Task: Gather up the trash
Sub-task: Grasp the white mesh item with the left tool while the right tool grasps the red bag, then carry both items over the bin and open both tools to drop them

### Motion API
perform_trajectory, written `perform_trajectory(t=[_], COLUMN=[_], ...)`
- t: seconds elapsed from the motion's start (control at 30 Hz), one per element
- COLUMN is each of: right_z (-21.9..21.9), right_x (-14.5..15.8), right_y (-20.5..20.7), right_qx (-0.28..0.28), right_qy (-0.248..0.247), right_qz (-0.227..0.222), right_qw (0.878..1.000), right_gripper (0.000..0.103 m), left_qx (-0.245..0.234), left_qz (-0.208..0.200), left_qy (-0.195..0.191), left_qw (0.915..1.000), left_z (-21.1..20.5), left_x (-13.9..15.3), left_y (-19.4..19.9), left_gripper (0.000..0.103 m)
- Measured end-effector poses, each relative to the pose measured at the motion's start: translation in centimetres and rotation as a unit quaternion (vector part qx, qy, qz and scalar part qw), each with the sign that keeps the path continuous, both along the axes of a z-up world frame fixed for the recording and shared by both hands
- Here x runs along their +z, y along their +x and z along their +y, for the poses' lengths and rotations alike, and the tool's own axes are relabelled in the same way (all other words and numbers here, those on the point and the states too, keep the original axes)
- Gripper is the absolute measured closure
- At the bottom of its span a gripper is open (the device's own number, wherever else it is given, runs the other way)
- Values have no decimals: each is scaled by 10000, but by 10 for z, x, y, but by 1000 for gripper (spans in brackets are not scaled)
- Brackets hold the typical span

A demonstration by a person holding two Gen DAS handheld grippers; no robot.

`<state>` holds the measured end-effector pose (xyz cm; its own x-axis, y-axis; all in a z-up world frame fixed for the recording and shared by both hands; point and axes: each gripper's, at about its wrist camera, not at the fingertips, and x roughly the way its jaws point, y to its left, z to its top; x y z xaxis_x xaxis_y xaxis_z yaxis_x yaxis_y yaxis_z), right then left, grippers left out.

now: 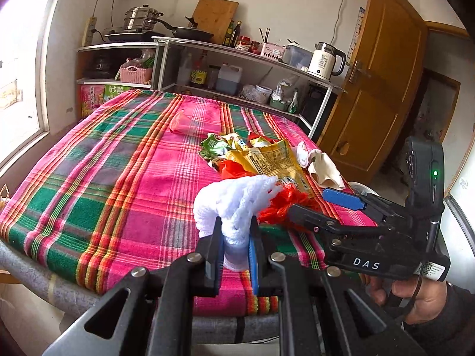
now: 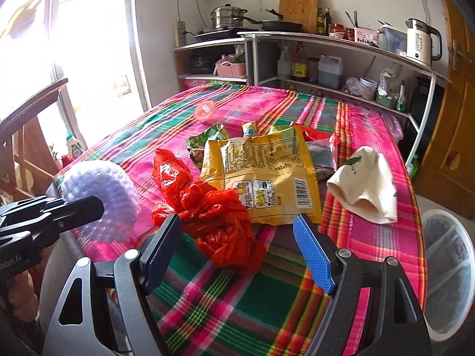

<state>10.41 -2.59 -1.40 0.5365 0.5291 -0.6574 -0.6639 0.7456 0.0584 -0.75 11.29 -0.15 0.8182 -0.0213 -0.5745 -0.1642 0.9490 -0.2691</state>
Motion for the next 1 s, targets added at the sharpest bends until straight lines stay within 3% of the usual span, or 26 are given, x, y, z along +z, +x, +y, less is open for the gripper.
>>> perform_trajectory(t=[0.07, 0.2, 0.47, 0.5, 1.0], right_z=[5, 12, -4, -8, -85], right_x=[-4, -12, -7, -6, 15], right_y=[4, 5, 3, 2, -11], right_qx=[83, 260, 115, 102, -769], right_qy=[-29, -133, 186, 232, 738], right_qz=[107, 379, 544, 561, 418], right_qw=[9999, 9989, 9983, 9981, 9934], right_gripper=[27, 47, 52, 64, 64], left_qx=[31, 104, 267, 276, -189], left_qz=[34, 172, 351, 353, 215], left_qy=[6, 66, 247, 264, 409], left_qw=[10000, 9998, 9987, 9986, 9988], left_z=[3, 6, 4, 3, -40], left_x=[-2, -6, -7, -6, 11], left_y=[0, 2, 4, 4, 22], left_gripper=[89, 89, 89, 89, 89])
